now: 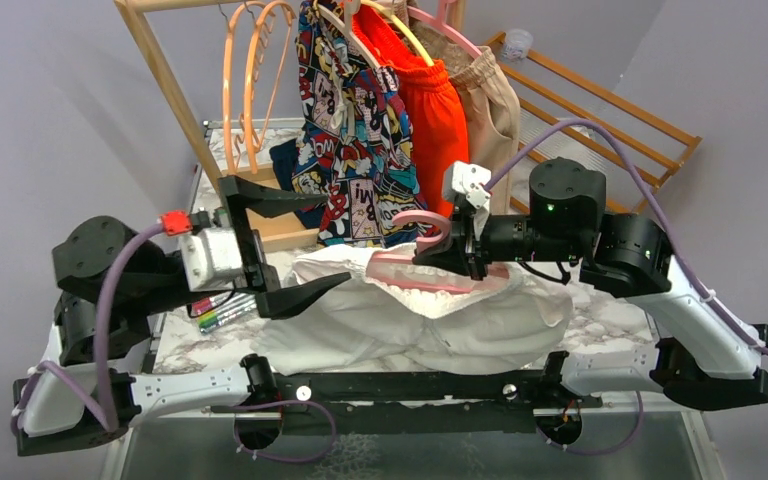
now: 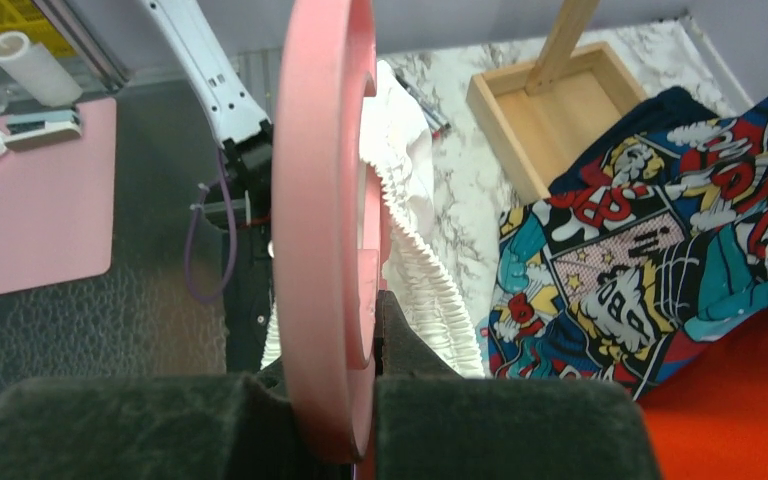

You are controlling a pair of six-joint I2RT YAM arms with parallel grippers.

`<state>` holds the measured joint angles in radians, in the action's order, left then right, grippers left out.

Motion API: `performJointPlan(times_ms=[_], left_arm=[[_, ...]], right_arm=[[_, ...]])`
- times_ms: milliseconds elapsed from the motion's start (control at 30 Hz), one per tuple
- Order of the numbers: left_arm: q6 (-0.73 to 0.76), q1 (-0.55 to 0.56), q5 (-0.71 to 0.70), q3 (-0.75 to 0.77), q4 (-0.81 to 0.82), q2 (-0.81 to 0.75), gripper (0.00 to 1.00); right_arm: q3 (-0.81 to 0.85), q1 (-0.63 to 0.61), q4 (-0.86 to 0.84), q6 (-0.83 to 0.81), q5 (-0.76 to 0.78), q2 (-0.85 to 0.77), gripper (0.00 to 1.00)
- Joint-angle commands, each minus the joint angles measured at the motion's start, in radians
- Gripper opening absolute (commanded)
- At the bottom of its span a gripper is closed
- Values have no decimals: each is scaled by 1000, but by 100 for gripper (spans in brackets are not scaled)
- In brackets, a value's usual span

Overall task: Place the shorts on the hanger
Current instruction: Hang the shorts on the hanger.

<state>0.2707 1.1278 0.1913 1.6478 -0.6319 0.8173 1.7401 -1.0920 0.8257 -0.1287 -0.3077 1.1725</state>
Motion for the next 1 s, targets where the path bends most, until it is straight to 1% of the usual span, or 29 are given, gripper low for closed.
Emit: performJointPlan(times_ms=[0, 133, 233, 300, 533, 700, 867, 967], left_arm=[[7, 1, 4, -45, -35, 33, 96], [9, 1, 2, -98, -50, 54, 89], [11, 1, -23, -129, -51, 75, 77], [14, 2, -38, -144, -51, 88, 70], [25, 1, -47, -168, -50, 115, 68], [34, 0, -97, -198, -50, 97, 50], [25, 2, -154, -254, -54, 46, 29], [19, 0, -189, -287, -71, 18, 23]], right_arm=[[-5, 0, -27, 3, 41, -55, 1], [-27, 0, -29, 2, 40, -66, 1], [-41, -1, -37, 2, 35, -73, 1], [-50, -1, -43, 1, 30, -76, 1], [-78, -1, -58, 2, 18, -83, 1], [-80, 0, -57, -1, 23, -88, 1], [-74, 0, -50, 0, 34, -99, 1], [-63, -1, -48, 4, 37, -105, 1]])
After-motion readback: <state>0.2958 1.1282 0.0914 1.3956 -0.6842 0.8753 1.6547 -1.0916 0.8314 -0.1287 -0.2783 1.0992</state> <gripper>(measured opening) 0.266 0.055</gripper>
